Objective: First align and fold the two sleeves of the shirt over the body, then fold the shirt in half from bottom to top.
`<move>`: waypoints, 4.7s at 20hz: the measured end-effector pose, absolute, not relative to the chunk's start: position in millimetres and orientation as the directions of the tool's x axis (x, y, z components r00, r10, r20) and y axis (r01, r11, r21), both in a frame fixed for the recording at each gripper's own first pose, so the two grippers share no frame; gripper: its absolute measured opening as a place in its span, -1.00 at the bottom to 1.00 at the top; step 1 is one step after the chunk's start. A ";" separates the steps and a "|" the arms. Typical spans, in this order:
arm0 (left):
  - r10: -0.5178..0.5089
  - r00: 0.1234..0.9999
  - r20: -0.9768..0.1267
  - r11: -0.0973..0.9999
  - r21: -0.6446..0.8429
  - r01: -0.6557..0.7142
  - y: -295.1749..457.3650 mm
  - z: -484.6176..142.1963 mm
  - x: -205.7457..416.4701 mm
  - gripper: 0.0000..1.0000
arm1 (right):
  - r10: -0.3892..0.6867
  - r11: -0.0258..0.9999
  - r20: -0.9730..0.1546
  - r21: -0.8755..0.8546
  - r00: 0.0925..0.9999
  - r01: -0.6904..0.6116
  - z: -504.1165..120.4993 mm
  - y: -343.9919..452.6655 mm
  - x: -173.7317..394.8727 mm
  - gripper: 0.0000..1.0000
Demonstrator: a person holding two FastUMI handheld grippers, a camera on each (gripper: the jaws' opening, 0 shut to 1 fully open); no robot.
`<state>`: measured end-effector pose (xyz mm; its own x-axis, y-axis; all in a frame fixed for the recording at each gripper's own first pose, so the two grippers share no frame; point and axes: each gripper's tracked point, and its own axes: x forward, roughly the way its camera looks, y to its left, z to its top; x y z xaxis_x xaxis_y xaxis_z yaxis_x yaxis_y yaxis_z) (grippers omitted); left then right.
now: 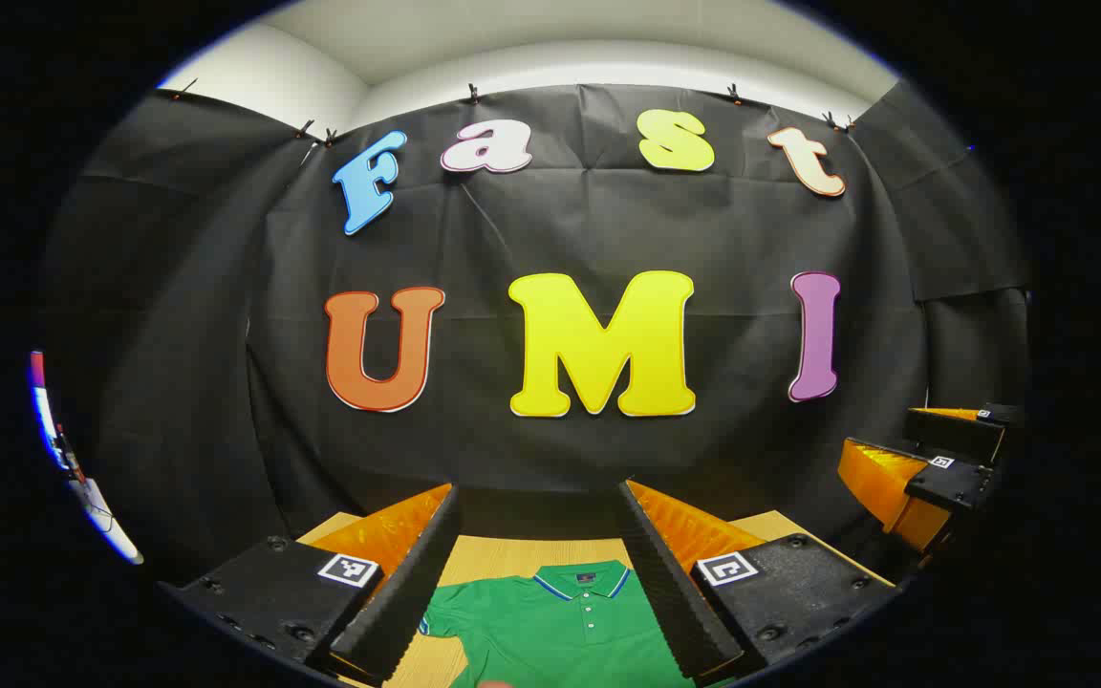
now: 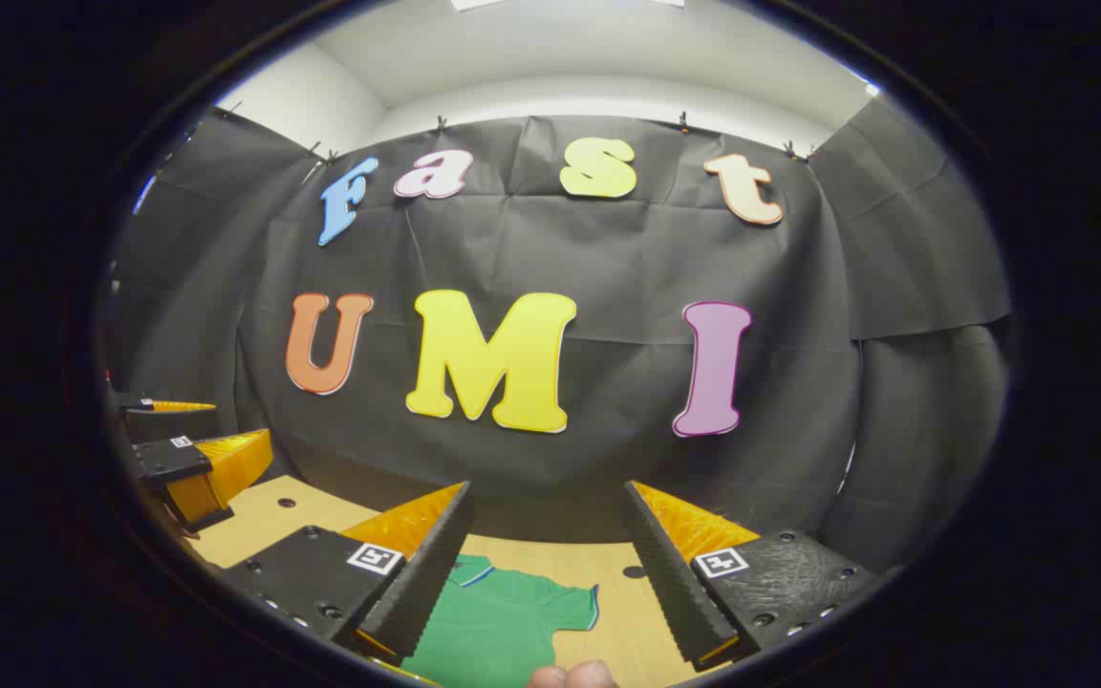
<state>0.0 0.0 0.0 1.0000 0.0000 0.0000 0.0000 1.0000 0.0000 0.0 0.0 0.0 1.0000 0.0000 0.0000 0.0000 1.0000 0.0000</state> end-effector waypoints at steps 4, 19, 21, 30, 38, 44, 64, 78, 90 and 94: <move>-0.007 1.000 0.001 1.000 0.008 0.007 -0.7 -2.0 3.7 1.00 | 0.001 1.000 -0.008 -0.001 1.000 -0.001 -4.5 1.3 5.8 0.89; 0.023 1.000 -0.004 1.000 0.012 -0.023 5.0 -8.5 22.2 1.00 | 0.008 1.000 -0.074 0.003 0.997 -0.007 -27.3 -6.3 26.2 0.90; 0.030 0.999 -0.012 0.999 0.012 -0.030 4.8 -14.4 24.4 1.00 | 0.004 1.000 -0.116 0.004 0.993 -0.004 -44.1 -12.9 31.8 0.89; 0.047 0.998 -0.040 0.999 0.010 -0.046 -5.2 -31.7 27.7 1.00 | -0.017 0.999 -0.341 -0.041 0.940 0.003 -154.1 -55.9 83.6 0.94; 0.074 0.994 -0.080 0.997 0.039 -0.071 -13.9 -49.4 36.4 1.00 | -0.010 1.000 -0.594 0.006 0.804 0.017 -299.5 -92.6 158.0 0.91; 0.071 0.989 -0.126 0.995 0.073 -0.062 -22.5 -67.0 38.7 1.00 | -0.001 1.000 -0.669 -0.011 0.744 -0.009 -367.4 -102.2 204.8 0.92; 0.098 0.979 -0.180 0.992 0.100 -0.081 -17.7 -84.3 49.7 1.00 | 0.133 0.979 -0.780 0.200 0.611 0.043 -413.4 -86.4 217.3 -1.00; 0.144 0.960 -0.238 0.989 -0.005 -0.150 15.6 -105.5 38.5 1.00 | 0.204 0.969 -0.726 0.243 0.657 -0.033 -320.0 -2.4 221.6 -1.00; 0.262 0.921 -0.288 0.962 0.005 -0.272 89.3 -120.5 2.9 1.00 | 0.296 0.951 -0.765 0.290 0.572 -0.104 -335.2 127.4 219.5 -0.81; 0.260 0.910 -0.323 0.962 0.000 -0.274 99.6 -133.5 3.5 1.00 | 0.316 0.947 -0.730 0.282 0.606 -0.154 -318.1 139.9 215.1 0.31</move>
